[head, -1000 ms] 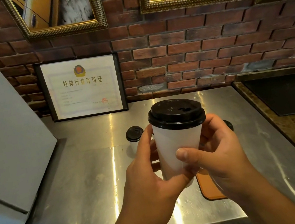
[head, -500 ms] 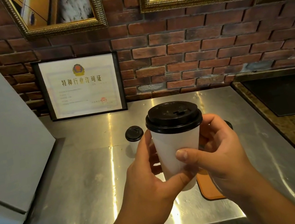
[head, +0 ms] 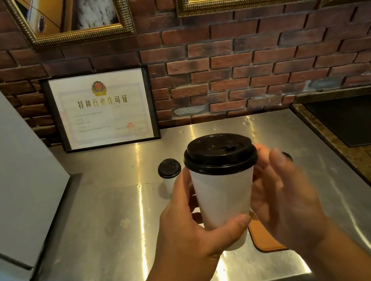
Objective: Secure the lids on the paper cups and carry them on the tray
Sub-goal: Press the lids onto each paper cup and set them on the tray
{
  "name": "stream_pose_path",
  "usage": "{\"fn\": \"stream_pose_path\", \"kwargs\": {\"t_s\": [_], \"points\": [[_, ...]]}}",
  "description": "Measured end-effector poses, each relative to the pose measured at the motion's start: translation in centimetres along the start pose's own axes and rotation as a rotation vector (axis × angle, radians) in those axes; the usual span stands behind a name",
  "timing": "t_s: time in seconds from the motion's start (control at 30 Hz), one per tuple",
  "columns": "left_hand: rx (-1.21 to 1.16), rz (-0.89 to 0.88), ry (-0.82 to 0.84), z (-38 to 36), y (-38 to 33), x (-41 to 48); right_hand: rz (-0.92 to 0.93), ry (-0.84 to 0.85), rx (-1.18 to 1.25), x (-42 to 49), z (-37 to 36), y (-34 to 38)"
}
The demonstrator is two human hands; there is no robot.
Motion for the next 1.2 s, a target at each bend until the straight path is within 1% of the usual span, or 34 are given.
{"fn": "stream_pose_path", "kwargs": {"t_s": [0.1,0.27,0.37,0.53,0.7,0.87,0.97,1.07,1.13,1.2], "points": [[0.008,0.004,-0.012,0.0,-0.3,0.1,-0.041,-0.020,0.083,0.6,-0.3,0.6],[-0.008,-0.005,-0.015,-0.1,-0.5,0.1,0.002,0.045,0.149,1.0,-1.1,0.7],[0.013,-0.005,-0.023,-0.1,-0.3,0.1,0.006,0.027,0.216,0.8,-1.4,0.4],[0.004,-0.030,-0.024,0.0,-0.1,0.0,0.078,0.003,0.292,0.4,-2.4,0.1],[0.012,-0.016,-0.029,0.2,0.5,0.1,0.100,-0.032,0.308,0.3,-2.9,-0.3],[-0.026,-0.008,-0.017,0.3,0.9,0.6,0.090,0.040,0.221,1.4,-2.2,0.7],[-0.017,-0.006,0.011,0.4,0.9,1.0,0.030,0.044,0.197,2.9,-1.7,1.7],[-0.004,-0.009,0.048,0.4,1.0,1.2,-0.062,0.106,0.215,4.2,-1.7,2.3],[-0.004,-0.008,0.051,0.3,1.2,1.2,-0.080,0.139,0.233,4.6,-2.0,2.3],[0.004,-0.005,0.045,0.2,1.4,1.1,-0.085,0.124,0.262,4.6,-2.3,2.0]]}}
Point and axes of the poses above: each hand's wrist, its own x-axis towards the middle knuckle, its own z-axis out of the back of the hand, y = z × x, the point moved 1 cm from there along x, towards the middle knuckle, and after that the axes turned 6 degrees about z, right-handed, at the moved point
